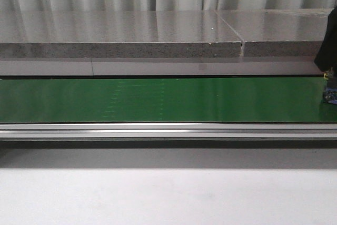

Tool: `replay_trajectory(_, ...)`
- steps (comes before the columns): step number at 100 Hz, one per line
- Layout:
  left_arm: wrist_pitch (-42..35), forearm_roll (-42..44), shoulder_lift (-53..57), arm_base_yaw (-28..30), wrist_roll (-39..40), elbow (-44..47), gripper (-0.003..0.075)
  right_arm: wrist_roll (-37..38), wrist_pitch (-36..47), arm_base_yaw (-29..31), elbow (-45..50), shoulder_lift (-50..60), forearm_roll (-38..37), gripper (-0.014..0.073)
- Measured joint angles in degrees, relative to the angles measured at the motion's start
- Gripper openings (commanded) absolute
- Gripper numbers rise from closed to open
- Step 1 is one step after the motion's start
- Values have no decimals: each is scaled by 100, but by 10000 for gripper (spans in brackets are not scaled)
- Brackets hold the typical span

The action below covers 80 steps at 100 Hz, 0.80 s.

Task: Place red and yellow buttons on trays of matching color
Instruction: 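Lower the right gripper onto the yellow button on the belt, grasp, then carry the yellow button into the yellow tray and release it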

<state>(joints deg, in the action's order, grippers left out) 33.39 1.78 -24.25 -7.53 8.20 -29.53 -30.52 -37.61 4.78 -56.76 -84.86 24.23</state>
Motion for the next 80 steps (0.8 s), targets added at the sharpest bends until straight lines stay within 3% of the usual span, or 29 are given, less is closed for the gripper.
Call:
replay_trajectory(8,0,0,0,0,0,0,-19,0,65,0,0,-119,2,530)
replay_trajectory(23,0,0,0,0,0,0,-19,0,77,0,0,-177,49,199)
replay_trajectory(34,0,0,0,0,0,0,-19,24,77,0,0,-177,64,73)
replay_trajectory(80,0,0,0,0,0,0,-19,491,19,13,0,317,64,53)
